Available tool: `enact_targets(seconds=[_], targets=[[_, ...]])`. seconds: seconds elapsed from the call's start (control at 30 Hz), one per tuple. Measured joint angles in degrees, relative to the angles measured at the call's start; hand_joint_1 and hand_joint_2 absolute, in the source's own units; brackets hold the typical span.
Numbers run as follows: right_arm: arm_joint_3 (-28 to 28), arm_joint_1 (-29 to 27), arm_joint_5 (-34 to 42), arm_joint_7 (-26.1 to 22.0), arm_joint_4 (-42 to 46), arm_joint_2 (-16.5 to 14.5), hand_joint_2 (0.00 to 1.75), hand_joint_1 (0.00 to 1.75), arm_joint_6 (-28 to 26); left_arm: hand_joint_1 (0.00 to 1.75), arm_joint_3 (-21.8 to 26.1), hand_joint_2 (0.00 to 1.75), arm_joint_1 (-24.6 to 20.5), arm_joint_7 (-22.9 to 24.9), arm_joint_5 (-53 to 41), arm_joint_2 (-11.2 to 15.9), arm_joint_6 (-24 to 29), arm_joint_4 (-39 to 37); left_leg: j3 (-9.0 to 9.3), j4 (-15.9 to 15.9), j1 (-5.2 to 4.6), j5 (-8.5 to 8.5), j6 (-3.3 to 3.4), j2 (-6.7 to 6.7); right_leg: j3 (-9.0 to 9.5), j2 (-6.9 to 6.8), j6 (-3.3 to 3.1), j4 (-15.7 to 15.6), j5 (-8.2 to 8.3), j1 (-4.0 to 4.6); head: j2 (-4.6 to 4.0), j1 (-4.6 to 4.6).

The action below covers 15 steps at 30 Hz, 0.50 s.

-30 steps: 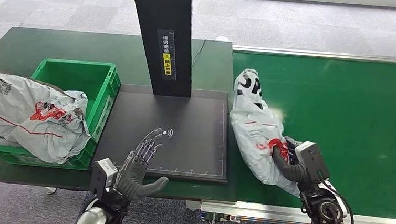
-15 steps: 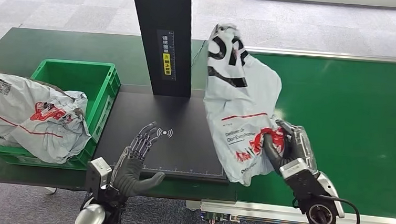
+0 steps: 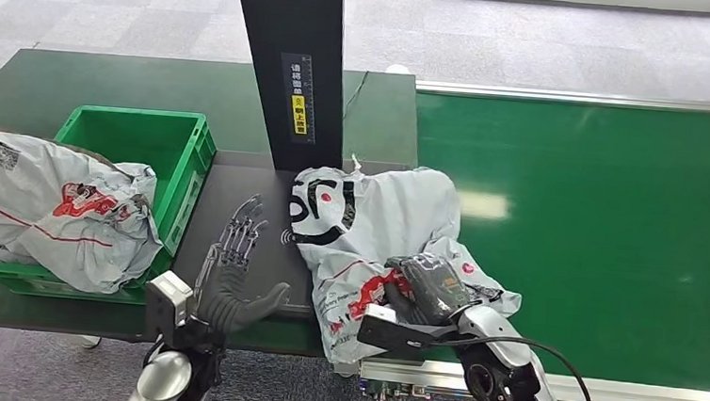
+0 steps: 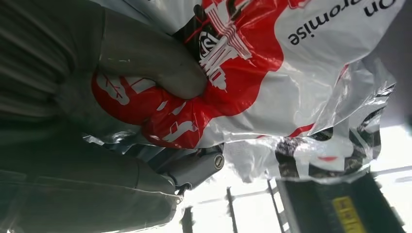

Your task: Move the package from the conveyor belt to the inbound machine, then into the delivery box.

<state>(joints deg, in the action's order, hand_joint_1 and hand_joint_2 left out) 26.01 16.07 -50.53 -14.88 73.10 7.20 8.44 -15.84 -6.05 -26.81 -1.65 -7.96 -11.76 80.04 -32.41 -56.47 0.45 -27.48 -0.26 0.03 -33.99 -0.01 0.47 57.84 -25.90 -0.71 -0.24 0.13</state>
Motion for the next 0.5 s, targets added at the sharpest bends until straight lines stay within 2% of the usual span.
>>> enact_targets(seconds=[0.2,0.33,0.47,0.5], targets=[[3.2,0.6,17.3,-12.2,-1.0,-0.1,1.75,1.75,9.4,0.0,-0.5,1.75,-0.3,-0.5,1.1,0.0,0.4,0.1,0.0,0.0,0.0,0.0,0.0,0.0,0.0,0.0,0.0,0.0,0.0,0.0,0.0,0.0],[4.1,0.6,24.7,-14.4,0.5,0.0,1.75,1.74,11.7,0.0,-1.0,1.75,-0.5,-0.7,1.2,0.0,0.5,0.1,0.0,0.0,0.0,0.0,0.0,0.0,0.01,0.0,0.0,0.0,0.0,0.0,0.0,0.01],[4.2,0.6,24.8,-12.3,2.2,0.0,1.75,0.03,9.7,0.0,-1.4,1.75,-0.5,-0.6,1.3,0.1,0.4,0.1,0.01,0.0,-0.01,0.0,0.0,0.0,0.01,0.0,0.0,0.0,0.0,0.0,0.0,0.0],[4.3,0.6,23.6,-11.3,2.4,0.1,1.75,0.0,8.1,0.0,-1.4,1.75,-0.5,-0.6,1.3,0.1,0.4,0.1,0.01,0.0,-0.01,0.0,0.0,0.0,0.01,0.0,0.0,0.0,0.0,0.0,0.0,0.0]])
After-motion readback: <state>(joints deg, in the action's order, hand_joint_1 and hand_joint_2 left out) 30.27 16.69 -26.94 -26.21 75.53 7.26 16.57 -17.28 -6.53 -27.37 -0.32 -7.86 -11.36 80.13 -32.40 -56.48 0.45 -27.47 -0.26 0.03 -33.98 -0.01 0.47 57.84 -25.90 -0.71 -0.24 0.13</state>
